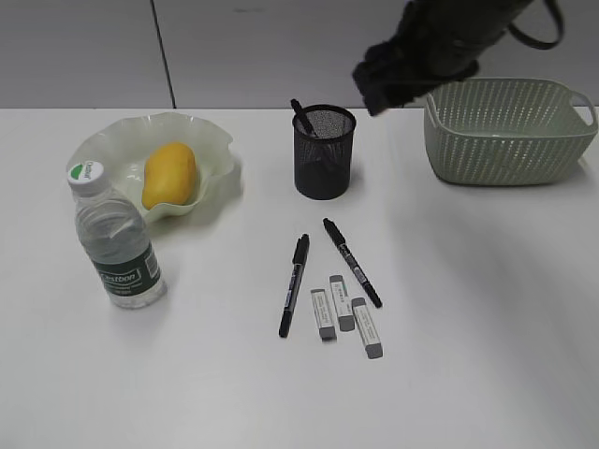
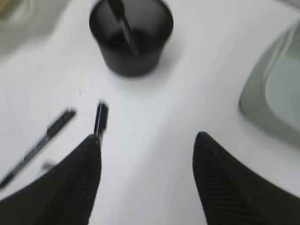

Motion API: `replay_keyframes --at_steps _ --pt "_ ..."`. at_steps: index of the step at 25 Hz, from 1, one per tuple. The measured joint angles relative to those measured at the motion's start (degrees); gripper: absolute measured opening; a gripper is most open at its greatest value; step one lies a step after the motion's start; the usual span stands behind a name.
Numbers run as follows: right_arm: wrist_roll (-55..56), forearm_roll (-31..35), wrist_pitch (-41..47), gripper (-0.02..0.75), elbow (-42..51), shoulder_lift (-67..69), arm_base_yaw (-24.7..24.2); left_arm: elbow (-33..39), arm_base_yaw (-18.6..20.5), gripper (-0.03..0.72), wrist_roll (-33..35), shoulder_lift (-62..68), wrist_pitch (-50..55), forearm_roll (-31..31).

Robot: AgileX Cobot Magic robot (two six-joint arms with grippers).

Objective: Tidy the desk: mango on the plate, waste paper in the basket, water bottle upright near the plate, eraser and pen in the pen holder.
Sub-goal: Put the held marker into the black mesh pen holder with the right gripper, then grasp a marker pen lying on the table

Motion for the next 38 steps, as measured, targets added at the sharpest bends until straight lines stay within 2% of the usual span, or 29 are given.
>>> replay_keyframes --at_steps 4,12,17,23,30,35,38 --pt "1.06 -0.46 17.63 0.464 8.44 -10.77 0.00 0.00 0.00 0.373 0.00 0.00 0.00 0.00" --pt "6.54 -0.54 28.56 0.456 33.48 -37.27 0.00 0.00 0.00 0.373 0.00 0.00 0.00 0.00" --pt "7.55 -0.71 29.28 0.456 44.82 -56.61 0.00 0.00 0.00 0.373 0.00 0.12 0.00 0.00" --pt "7.78 -2.44 24.00 0.456 53.76 -77.45 0.01 0.00 0.00 0.373 0.00 3.14 -0.05 -0.05" --pt "7.04 -4.89 23.35 0.456 55.00 -90.90 0.01 -0.19 0.06 0.361 1.02 13.33 -0.84 -0.60" --pt "6.99 -5.11 23.31 0.456 55.00 -99.67 0.01 -2.64 0.06 0.360 5.63 26.51 -7.63 -5.75" --pt "6.99 -5.06 23.31 0.456 55.00 -102.84 0.01 -5.14 0.06 0.361 11.39 35.66 -10.08 -10.76"
